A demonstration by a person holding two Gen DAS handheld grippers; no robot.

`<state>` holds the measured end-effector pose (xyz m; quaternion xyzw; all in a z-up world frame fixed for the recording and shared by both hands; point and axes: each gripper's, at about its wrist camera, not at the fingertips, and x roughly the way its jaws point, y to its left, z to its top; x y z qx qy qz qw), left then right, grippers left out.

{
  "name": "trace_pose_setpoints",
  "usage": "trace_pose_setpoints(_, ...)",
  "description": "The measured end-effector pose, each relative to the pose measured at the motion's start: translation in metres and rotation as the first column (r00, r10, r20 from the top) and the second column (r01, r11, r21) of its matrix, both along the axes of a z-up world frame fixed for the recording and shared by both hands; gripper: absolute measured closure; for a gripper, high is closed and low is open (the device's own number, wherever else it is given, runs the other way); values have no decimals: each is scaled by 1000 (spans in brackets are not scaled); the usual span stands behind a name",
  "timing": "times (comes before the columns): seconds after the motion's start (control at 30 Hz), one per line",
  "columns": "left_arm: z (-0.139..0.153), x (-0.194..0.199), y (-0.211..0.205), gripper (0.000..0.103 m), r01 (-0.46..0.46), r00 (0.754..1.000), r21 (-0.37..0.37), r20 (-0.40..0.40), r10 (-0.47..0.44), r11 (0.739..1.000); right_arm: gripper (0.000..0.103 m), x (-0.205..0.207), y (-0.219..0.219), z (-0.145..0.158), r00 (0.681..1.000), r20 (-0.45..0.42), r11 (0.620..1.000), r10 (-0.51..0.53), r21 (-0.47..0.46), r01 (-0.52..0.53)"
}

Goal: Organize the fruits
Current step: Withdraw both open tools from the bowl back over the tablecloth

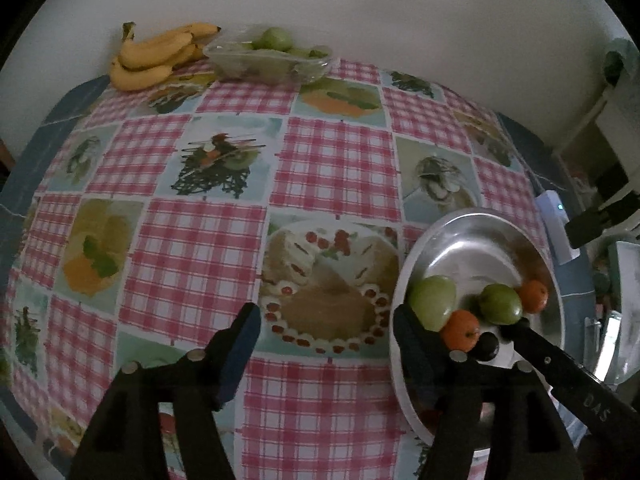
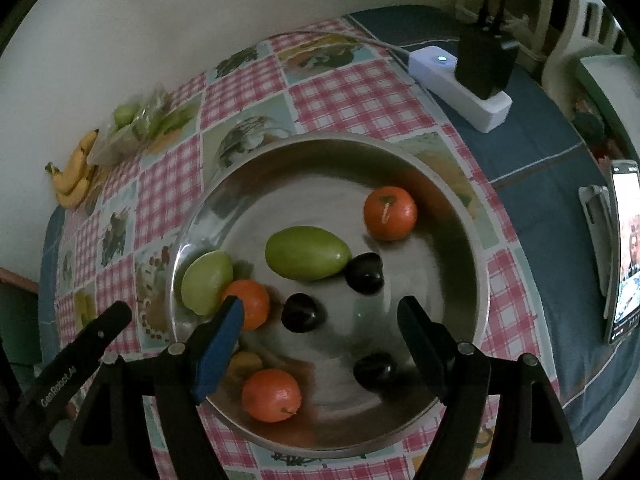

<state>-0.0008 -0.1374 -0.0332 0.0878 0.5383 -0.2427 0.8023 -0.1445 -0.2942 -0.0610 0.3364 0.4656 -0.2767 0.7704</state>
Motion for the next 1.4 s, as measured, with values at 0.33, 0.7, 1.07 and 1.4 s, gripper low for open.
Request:
trace_pose_setpoints(0.33,-5,5,4,1,-28,999,27,23,28,999,11,2,2,-5,1000,-16,1000,9,-9,-9)
trace_pose_setpoints(0.7,-6,9,10,0,-68,997,46,50,65,997,4,4,4,-5,1000,-23,1000,15,-22,-16)
trace_pose_setpoints(1.07,-6,11,12,0,-70,996,47,53,67,996,0,5,4,-4,1000,-22,999,18,-37,-19)
trace_pose_setpoints(1.4,-6,12,19,0,-96,990,106,116,83,990,0,15,15,-2,998,-18,996,67,-64,-68)
